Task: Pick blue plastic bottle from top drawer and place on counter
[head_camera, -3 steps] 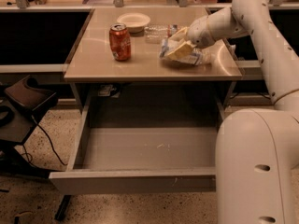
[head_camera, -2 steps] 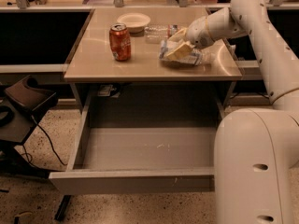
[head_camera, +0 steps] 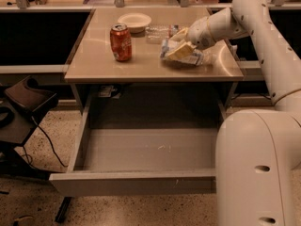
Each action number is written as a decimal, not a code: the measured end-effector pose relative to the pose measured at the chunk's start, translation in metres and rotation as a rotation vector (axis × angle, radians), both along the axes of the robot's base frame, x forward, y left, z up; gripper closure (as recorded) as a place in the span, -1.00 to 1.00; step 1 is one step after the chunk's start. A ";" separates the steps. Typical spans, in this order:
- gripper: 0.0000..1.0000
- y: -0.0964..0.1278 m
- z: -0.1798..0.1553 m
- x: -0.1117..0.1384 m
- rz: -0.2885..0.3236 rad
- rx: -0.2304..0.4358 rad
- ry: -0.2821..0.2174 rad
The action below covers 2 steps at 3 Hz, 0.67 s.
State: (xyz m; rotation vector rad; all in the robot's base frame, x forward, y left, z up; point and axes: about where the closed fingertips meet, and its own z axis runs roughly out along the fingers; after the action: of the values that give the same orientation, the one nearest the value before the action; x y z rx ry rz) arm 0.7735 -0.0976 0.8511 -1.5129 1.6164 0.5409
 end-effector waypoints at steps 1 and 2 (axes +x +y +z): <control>-0.76 0.000 0.000 0.000 0.000 0.000 0.000; -1.00 0.000 0.000 0.000 0.000 0.000 0.000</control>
Offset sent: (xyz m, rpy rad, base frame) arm 0.0000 0.0000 0.0000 0.0000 0.0000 0.0000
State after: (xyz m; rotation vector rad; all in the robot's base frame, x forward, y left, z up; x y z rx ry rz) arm 0.7735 -0.0975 0.8510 -1.5129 1.6164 0.5410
